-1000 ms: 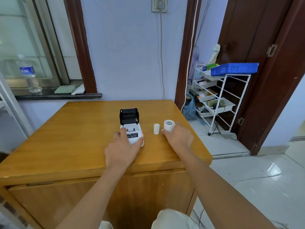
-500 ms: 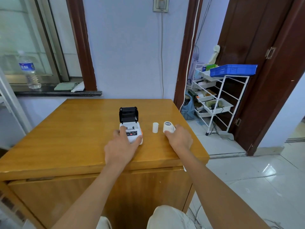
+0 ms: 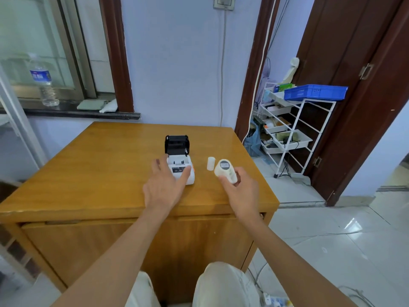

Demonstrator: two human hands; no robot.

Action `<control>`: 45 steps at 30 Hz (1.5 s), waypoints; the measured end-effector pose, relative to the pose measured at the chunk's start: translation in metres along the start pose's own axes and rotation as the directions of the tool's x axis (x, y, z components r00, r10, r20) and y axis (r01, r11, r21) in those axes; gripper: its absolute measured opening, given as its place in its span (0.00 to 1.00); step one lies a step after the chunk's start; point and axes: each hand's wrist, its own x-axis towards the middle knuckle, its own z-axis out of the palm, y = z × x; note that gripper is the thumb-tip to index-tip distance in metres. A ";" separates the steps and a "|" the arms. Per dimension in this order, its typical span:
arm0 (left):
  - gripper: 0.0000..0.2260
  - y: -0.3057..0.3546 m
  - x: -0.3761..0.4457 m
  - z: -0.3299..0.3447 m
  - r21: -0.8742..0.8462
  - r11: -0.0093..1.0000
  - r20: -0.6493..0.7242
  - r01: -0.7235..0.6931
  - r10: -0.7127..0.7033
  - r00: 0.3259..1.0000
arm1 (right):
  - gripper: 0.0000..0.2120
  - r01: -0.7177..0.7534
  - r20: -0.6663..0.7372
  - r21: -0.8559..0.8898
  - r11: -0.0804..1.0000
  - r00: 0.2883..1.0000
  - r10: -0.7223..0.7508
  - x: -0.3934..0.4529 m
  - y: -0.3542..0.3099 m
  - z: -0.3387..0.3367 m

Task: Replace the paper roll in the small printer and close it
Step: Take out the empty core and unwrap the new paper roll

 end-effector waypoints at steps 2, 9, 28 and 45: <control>0.32 -0.001 -0.004 -0.008 -0.085 0.996 -0.060 0.003 -0.008 0.998 | 0.10 0.048 0.080 -0.020 0.999 0.996 -0.046 -0.019 -0.009 -0.003; 0.14 0.017 -0.068 -0.055 -0.776 0.621 0.255 0.110 0.150 0.955 | 0.13 0.385 0.228 -0.174 0.906 0.911 -0.344 -0.055 -0.025 -0.015; 0.23 -0.006 -0.098 -0.085 -0.834 0.299 0.465 0.464 -0.071 0.882 | 0.06 0.441 0.064 -0.071 0.895 0.897 -0.437 -0.078 -0.011 -0.035; 0.35 0.029 -0.104 -0.054 -0.718 -0.333 0.634 0.611 0.051 0.772 | 0.25 0.686 0.302 0.013 0.728 0.691 -0.657 -0.109 -0.040 -0.031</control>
